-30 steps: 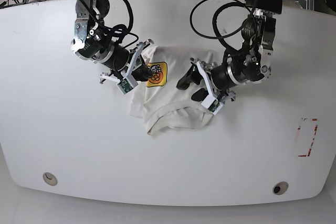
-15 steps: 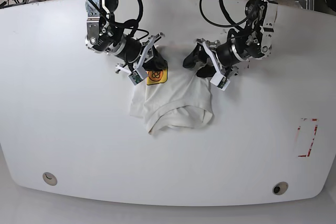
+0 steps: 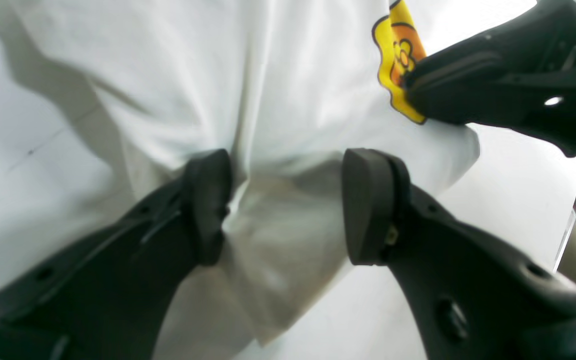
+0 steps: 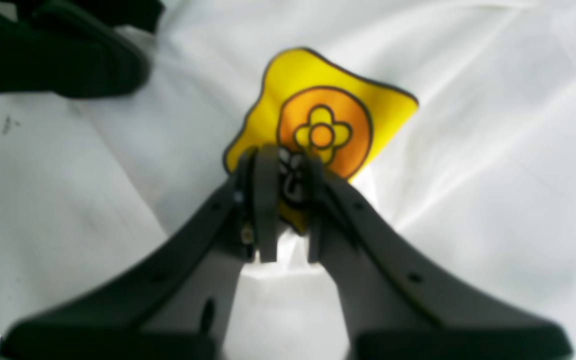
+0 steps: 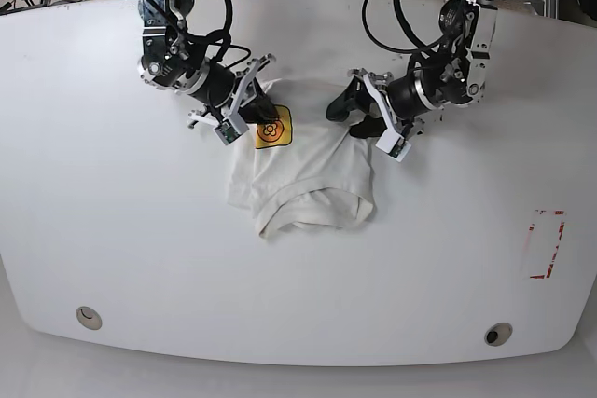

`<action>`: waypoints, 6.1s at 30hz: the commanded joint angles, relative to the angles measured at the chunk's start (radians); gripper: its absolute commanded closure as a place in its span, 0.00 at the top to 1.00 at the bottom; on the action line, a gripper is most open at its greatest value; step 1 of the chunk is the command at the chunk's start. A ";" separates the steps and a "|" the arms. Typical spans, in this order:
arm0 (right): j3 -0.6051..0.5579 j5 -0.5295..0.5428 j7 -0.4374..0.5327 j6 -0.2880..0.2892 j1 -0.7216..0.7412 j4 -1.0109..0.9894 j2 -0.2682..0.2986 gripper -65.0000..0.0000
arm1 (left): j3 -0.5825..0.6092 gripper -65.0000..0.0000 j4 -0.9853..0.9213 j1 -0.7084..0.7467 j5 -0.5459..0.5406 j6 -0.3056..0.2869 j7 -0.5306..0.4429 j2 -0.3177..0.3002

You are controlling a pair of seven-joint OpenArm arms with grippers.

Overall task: Fold the T-shirt properly
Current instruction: 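Grasp the folded shirt at the patch with the left gripper, then carry the folded shirt with the left gripper to the table edge and release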

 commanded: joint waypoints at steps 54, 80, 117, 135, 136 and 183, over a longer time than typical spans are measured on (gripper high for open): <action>0.244 -0.013 -0.203 -0.003 0.005 0.326 0.023 0.12 | 0.451 0.89 0.085 -0.051 0.654 0.725 -0.240 0.266; 0.244 -0.013 -0.201 -0.003 -0.003 0.326 0.020 0.11 | 0.351 0.90 -0.242 -0.094 0.651 0.722 -0.326 0.266; 0.238 -0.015 -0.193 -0.003 -0.035 0.330 -0.066 0.11 | -0.473 0.89 -0.174 0.274 0.651 0.173 -0.282 -0.190; 0.215 -0.015 -0.193 -0.003 -0.055 0.331 -0.094 0.11 | -0.610 0.89 -0.345 0.190 0.651 0.035 -0.282 -0.394; 0.215 -0.015 -0.193 -0.003 -0.056 0.331 -0.094 0.11 | -0.610 0.89 -0.345 0.190 0.651 0.029 -0.282 -0.403; 0.258 -0.292 0.347 -0.093 -0.055 0.211 -0.028 0.11 | -0.467 0.89 0.430 0.116 0.594 0.256 -0.371 0.022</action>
